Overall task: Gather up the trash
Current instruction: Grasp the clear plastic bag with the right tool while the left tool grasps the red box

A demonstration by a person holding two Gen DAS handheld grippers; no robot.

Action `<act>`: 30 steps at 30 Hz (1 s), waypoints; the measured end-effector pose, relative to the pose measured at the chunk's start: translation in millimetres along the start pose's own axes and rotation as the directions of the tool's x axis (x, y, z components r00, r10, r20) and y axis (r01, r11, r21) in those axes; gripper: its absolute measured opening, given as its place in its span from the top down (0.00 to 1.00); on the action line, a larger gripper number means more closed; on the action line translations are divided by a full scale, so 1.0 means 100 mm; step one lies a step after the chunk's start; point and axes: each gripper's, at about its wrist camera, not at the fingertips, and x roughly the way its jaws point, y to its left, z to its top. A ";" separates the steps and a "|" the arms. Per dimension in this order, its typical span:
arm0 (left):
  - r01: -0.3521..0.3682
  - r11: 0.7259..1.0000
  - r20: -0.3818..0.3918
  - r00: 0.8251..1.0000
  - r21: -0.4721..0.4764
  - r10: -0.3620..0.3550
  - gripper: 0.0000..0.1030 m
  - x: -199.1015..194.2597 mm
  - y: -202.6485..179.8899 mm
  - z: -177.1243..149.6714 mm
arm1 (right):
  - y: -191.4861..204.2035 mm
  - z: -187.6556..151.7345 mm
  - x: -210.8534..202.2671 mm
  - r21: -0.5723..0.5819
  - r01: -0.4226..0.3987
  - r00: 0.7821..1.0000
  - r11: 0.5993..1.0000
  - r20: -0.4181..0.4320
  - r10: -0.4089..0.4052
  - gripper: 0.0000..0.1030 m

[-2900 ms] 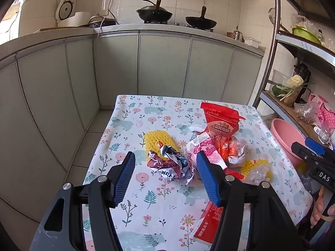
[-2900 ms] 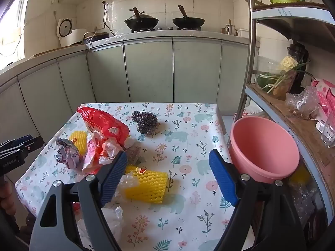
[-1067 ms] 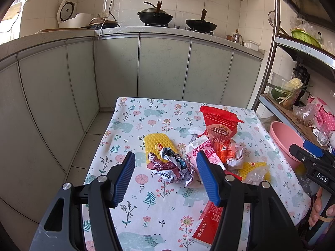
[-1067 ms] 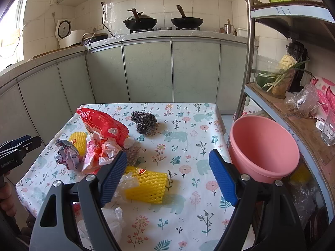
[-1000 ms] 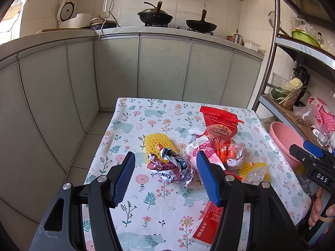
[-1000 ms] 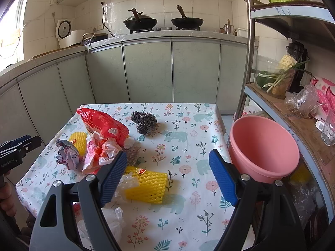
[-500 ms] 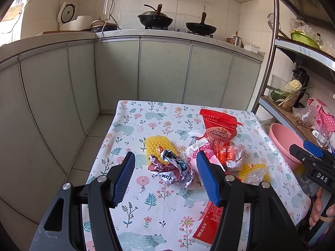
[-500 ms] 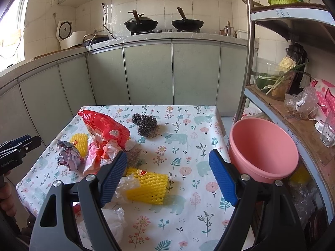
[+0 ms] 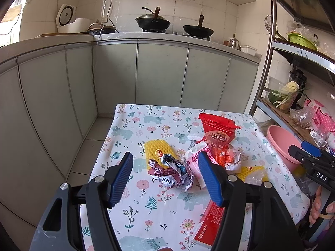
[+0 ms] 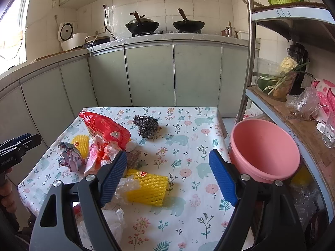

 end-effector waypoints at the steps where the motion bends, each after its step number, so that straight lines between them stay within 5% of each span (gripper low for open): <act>1: 0.006 1.000 0.001 1.000 0.001 -0.006 0.36 0.00 0.01 0.00 | -0.01 0.00 0.00 0.000 -0.002 1.000 1.000 -0.003 0.002 0.21; 20: 0.141 0.988 -0.104 0.986 0.069 -0.133 0.34 0.25 -0.01 -0.16 | -0.12 -0.16 0.12 0.010 -0.070 0.995 0.997 -0.069 0.071 0.21; 25: 0.256 0.963 -0.130 0.961 0.087 -0.244 0.37 0.15 -0.04 -0.22 | -0.16 -0.23 0.04 0.029 -0.157 0.980 0.987 -0.117 0.159 0.21; 30: 0.367 0.923 -0.179 0.922 0.114 -0.344 0.37 0.03 -0.11 -0.31 | -0.11 -0.32 -0.05 0.049 -0.267 0.943 0.962 -0.193 0.272 0.21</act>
